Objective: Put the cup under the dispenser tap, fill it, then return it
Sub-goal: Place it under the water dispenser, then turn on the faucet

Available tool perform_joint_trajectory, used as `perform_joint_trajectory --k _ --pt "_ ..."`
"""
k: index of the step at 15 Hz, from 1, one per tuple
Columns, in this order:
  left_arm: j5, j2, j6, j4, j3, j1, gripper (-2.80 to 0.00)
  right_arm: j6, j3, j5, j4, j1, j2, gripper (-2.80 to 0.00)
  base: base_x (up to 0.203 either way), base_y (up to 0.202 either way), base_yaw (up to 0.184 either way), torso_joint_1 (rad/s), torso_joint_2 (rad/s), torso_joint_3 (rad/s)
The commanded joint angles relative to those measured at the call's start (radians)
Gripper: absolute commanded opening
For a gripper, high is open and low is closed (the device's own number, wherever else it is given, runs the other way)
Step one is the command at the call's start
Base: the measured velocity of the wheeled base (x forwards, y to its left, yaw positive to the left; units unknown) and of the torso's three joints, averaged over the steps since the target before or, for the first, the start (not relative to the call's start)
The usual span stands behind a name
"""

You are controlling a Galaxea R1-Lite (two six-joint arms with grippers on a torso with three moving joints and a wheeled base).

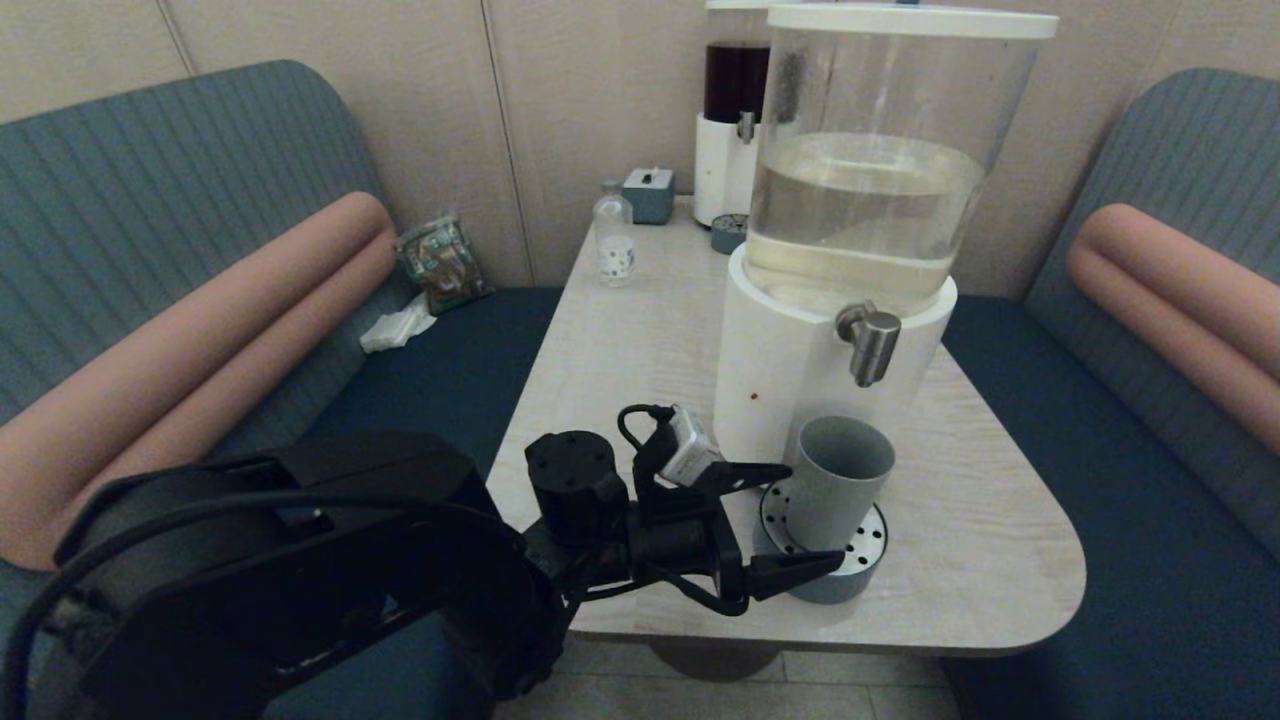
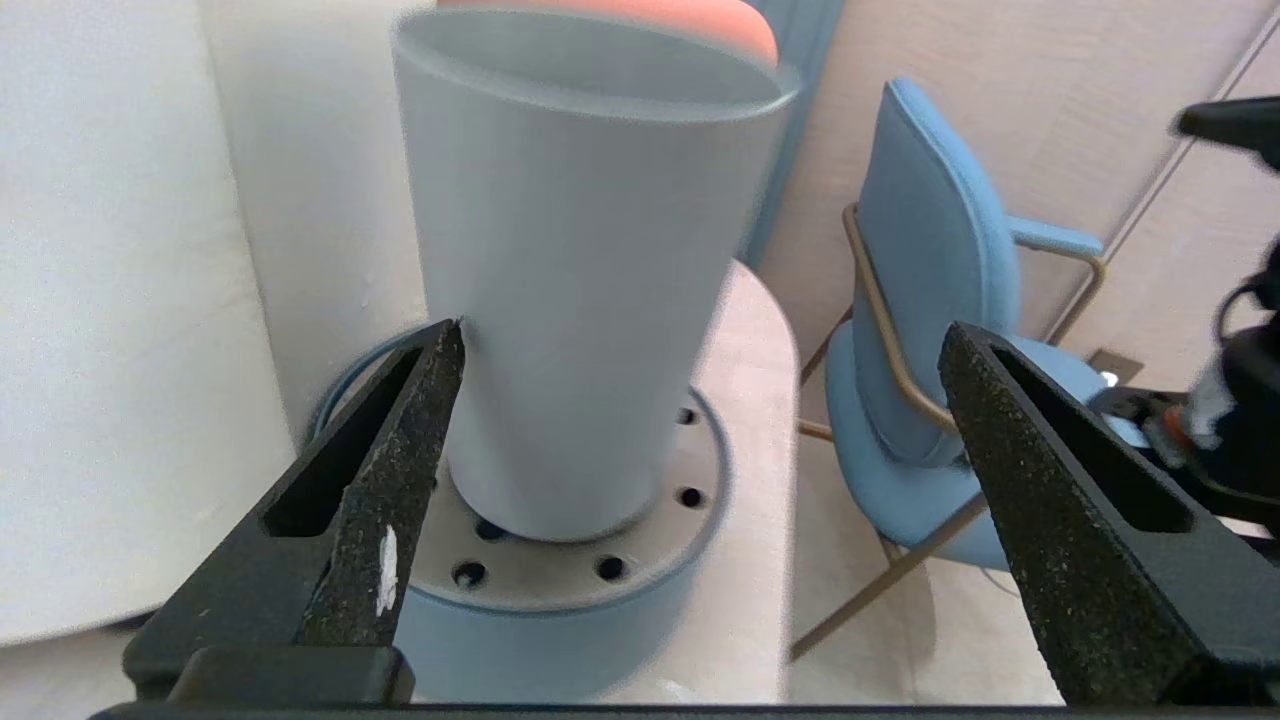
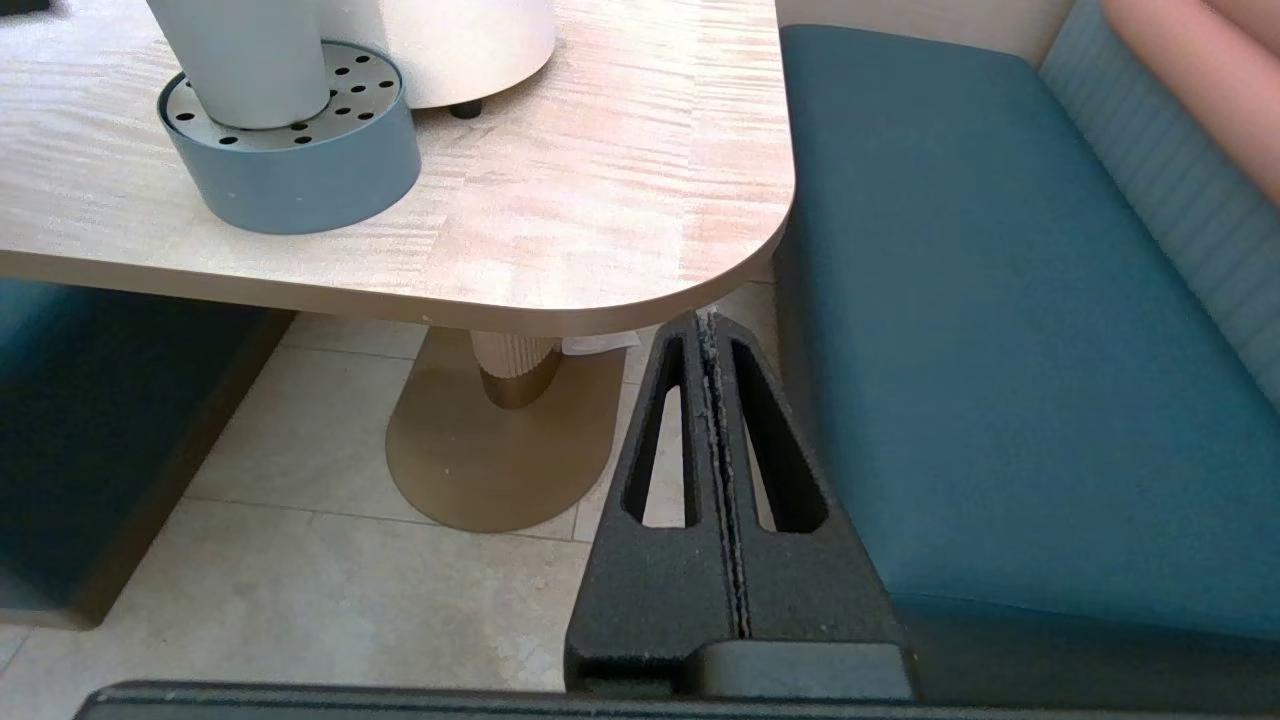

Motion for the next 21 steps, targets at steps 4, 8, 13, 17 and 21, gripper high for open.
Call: perform_joint_trajectory --k 4,8,13,17,21 --pt "0.000 -0.170 -0.001 -0.009 0.172 0.009 0.00 0.002 0.001 0.000 0.000 0.000 -0.003 -2.80 0.000 0.000 0.000 0.000 0.00 0.000" --pt "0.017 -0.389 -0.011 -0.009 0.310 0.171 -2.80 0.004 0.001 0.001 0.000 0.000 -0.003 -2.80 0.000 0.000 0.000 0.000 0.00 0.000" --pt "0.110 -0.849 -0.095 -0.009 0.434 0.595 -2.80 0.028 0.001 -0.002 0.000 0.000 -0.005 -2.80 0.000 0.000 0.000 0.000 0.00 0.000" --pt "0.302 -1.243 -0.203 -0.008 0.592 0.698 -2.80 0.032 0.001 -0.002 -0.001 0.000 -0.005 -2.80 0.000 0.000 0.000 0.000 0.00 0.000" --pt "0.391 -1.657 -0.236 0.176 0.709 0.719 -2.80 0.032 0.001 -0.002 -0.001 0.000 -0.003 -2.80 0.000 0.000 0.000 0.000 0.00 0.000"
